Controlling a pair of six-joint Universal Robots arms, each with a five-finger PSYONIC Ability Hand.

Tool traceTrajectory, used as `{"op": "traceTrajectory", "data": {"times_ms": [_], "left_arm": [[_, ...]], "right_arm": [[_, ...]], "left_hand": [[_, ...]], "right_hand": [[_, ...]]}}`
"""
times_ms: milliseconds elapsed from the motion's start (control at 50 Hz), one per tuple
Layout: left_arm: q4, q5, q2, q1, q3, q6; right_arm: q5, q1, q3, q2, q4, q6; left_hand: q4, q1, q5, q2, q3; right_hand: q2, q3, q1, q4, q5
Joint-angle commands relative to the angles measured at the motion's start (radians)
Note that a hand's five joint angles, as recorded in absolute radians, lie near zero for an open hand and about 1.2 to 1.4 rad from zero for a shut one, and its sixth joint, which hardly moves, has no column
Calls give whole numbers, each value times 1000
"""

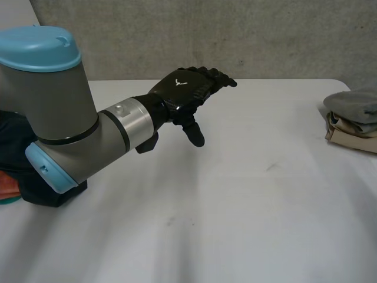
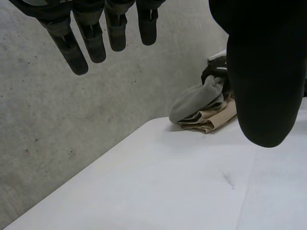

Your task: Fold the laundry.

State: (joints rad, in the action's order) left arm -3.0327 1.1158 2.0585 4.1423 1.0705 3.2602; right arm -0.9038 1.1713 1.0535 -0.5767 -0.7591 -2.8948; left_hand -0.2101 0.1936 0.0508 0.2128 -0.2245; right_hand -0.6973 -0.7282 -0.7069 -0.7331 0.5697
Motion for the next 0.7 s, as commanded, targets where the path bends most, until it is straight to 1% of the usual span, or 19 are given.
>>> {"op": "traceTrajectory", "data": {"times_ms": [20,60,80,140,160,220,240,300,320,380,440,460,520,540,600,620,640,680,700], "left_arm": [[0,1,-1,-7,2,-4],[0,1,-3,-11,3,-4],[0,1,-3,-13,3,-4],[2,1,-8,-25,5,-4],[0,1,-9,-28,3,-4],[0,1,-14,-34,3,-5],[0,1,-14,-36,2,-5],[0,1,-32,-37,-1,-8],[0,1,-38,-37,-1,-8],[-3,-1,-64,-39,-4,-11],[-14,-1,-93,-40,-11,-22],[-20,1,-101,-42,-11,-28],[-60,2,-149,-36,-3,-57],[-69,2,-162,-34,0,-66],[-92,27,-208,-13,3,-102],[-94,42,-221,1,3,-108],[-94,61,-233,18,5,-108],[-95,130,-265,94,17,-97],[-95,148,-276,126,20,-93]], "right_arm": [[-20,-15,94,-153,85,2],[-33,-16,95,-184,136,2],[-55,-22,97,-213,194,14],[-105,-38,88,-253,283,35],[-154,-50,76,-284,343,57],[-265,-68,45,-330,421,100],[-358,-76,18,-356,466,133],[-498,-70,-30,-402,506,183],[-570,-70,-53,-432,518,219],[-639,-55,-64,-486,500,270],[-636,28,-52,-552,433,282],[-624,95,-31,-578,387,275],[-586,206,40,-617,314,260],[-542,272,103,-650,269,252],[-459,358,210,-710,227,241],[-390,411,283,-742,210,235],[-353,438,319,-753,208,233],[-287,488,387,-773,207,235],[-224,536,448,-782,213,238]], "left_hand": [[8,8,-24,-11,23],[8,8,-24,-11,23],[8,8,-24,-11,23],[8,8,-24,-11,23],[8,8,-24,-11,23],[8,8,-24,-11,23],[11,5,-26,-14,26],[11,5,-27,-14,26],[11,5,-27,-14,26],[14,2,-29,-17,29],[14,2,-29,-17,29],[14,2,-29,-17,29],[11,5,-27,-14,26],[11,5,-27,-14,26],[5,11,-21,-8,20],[5,11,-21,-8,20],[5,11,-21,-8,20],[5,11,-21,-8,20],[8,8,-24,-11,23]], "right_hand": [[419,449,428,454,-465],[454,484,463,489,-501],[523,554,532,559,-570],[523,554,532,559,-570],[523,554,532,559,-570],[523,554,532,559,-570],[523,554,532,559,-570],[523,554,532,559,-570],[523,554,532,559,-570],[523,554,532,559,-570],[523,554,532,559,-570],[523,554,532,559,-570],[523,554,532,559,-570],[523,554,532,559,-570],[523,554,532,559,-570],[523,554,532,559,-570],[523,554,532,559,-570],[523,554,532,559,-570],[523,554,532,559,-570]]}}
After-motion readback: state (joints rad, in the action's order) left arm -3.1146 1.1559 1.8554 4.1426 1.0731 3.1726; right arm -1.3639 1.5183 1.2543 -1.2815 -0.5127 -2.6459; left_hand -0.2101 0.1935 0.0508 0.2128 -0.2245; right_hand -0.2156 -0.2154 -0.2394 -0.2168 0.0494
